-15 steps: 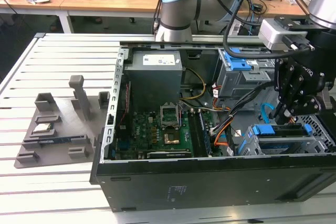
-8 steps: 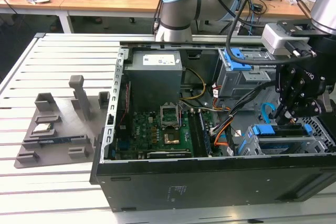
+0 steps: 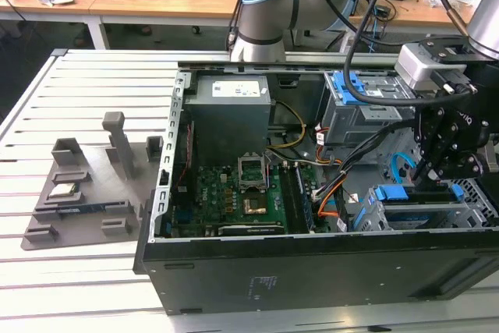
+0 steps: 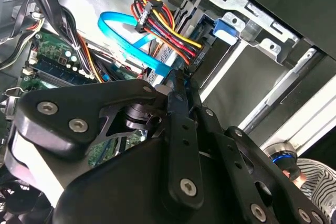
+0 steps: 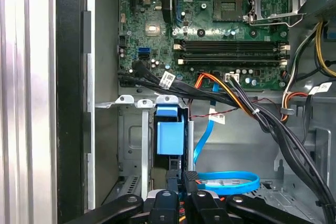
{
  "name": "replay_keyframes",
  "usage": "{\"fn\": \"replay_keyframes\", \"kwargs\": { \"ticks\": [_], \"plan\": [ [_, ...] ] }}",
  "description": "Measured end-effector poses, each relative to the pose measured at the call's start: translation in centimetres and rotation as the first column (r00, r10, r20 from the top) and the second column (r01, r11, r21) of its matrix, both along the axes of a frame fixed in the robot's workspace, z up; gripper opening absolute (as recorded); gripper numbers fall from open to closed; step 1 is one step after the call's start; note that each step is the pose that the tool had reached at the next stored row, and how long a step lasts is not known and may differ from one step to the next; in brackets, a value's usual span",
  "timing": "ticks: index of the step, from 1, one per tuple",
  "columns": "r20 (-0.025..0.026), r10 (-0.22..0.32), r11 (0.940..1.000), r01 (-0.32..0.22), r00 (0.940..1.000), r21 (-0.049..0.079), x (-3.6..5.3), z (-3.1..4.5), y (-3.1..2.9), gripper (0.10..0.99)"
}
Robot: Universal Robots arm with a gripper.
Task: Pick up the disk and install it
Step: 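Insert the second disk wire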
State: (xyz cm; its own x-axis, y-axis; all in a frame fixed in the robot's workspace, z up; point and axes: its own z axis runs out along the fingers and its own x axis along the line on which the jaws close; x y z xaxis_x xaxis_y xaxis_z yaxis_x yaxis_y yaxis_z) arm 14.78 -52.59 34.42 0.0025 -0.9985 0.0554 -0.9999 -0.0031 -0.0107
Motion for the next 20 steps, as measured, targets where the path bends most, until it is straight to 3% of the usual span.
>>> {"fn": "replay_keyframes", "kwargs": {
  "ticks": [16, 17, 19, 20],
  "plan": [
    [0.0001, 0.002, 1.0000, -0.002, 1.0000, 0.001, 0.02, -0.68, 0.00, 0.161],
    [0.0001, 0.002, 1.0000, -0.002, 1.0000, 0.001, 0.02, -0.71, 0.00, 0.173],
    [0.0000, 0.002, 1.0000, -0.002, 1.0000, 0.000, 0.02, -0.68, 0.00, 0.298],
    [0.0001, 0.002, 1.0000, -0.002, 1.0000, 0.000, 0.02, -0.68, 0.00, 0.298]
  ]
}}
